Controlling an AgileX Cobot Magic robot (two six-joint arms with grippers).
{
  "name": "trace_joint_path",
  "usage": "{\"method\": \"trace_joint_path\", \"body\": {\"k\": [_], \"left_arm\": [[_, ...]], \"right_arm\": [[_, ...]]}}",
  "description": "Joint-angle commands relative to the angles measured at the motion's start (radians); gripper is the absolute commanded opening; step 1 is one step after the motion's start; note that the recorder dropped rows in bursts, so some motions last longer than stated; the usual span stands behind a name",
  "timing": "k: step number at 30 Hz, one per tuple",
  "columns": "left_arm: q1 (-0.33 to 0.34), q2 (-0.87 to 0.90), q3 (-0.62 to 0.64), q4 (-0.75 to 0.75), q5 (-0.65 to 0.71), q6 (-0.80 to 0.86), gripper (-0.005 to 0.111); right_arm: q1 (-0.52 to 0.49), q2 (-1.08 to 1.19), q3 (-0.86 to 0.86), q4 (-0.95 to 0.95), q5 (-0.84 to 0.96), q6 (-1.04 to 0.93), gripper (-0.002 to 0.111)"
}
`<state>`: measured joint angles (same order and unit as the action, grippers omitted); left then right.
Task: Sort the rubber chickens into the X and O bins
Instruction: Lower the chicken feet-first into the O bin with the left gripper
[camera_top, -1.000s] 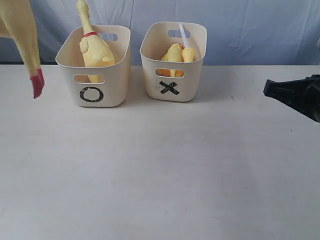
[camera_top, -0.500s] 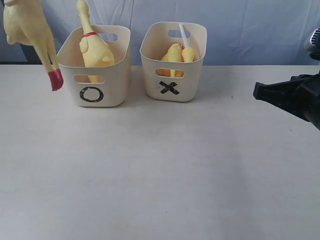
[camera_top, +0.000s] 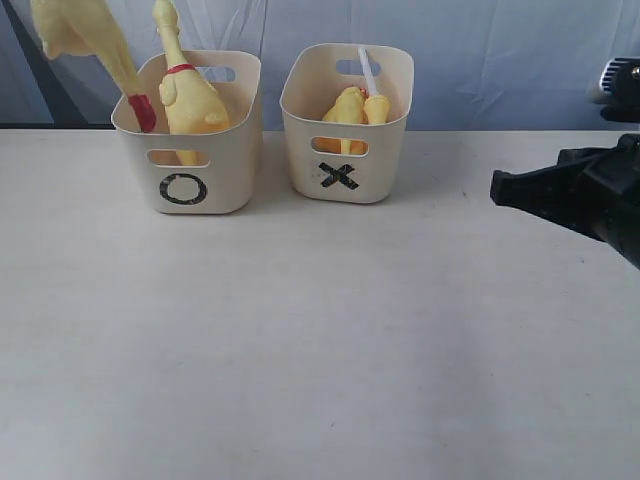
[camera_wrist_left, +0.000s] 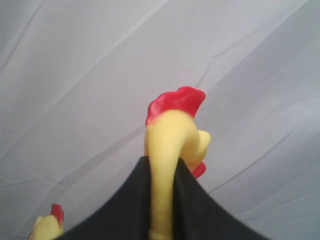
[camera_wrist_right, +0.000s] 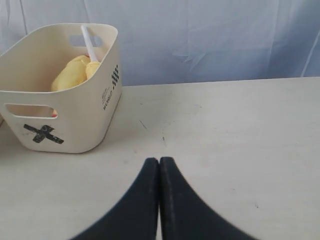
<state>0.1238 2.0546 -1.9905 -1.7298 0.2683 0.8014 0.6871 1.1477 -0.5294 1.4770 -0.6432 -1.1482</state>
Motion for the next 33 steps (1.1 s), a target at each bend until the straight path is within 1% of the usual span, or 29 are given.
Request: {"method": "trace_joint_path", "body": {"k": [1,7,10,17,22,27,33], "left_arm": [[0.003,0.049,-0.081,-0.015,-0.015,-0.043,0.0],[0.0,0.117,-0.172,-0.015,-0.032,-0.043,0.0],[-0.005,0.142,-0.201,-0.015,-0.062,-0.043,0.0],[-0.026,0.203,-0.271,-0.015,-0.066,-0.04,0.0],[-0.051,0.23,-0.295,-0.015,-0.087,-0.039,0.0],[-0.092,0.255,-0.305,-0.015,-0.152,-0.039,0.0],[-0.129,0.299,-0.342,-0.015,-0.158,-0.037,0.0]], "right_arm": [[0.001,-0.006,0.005,-0.019,0.013,-0.003,-0.001],[0.001,-0.006,0.005,-0.019,0.02,-0.003,-0.001],[0.001,-0.006,0.005,-0.019,0.028,-0.003,-0.001],[0.001,-0.006,0.005,-0.019,0.036,-0.003,-0.001],[0.001,-0.006,0.005,-0.026,0.055,-0.005,-0.001],[0.001,-0.006,0.005,-0.044,0.086,-0.005,-0.001],[0.001,-0.006,0.005,-0.044,0.085,-0.007,-0.001]]}}
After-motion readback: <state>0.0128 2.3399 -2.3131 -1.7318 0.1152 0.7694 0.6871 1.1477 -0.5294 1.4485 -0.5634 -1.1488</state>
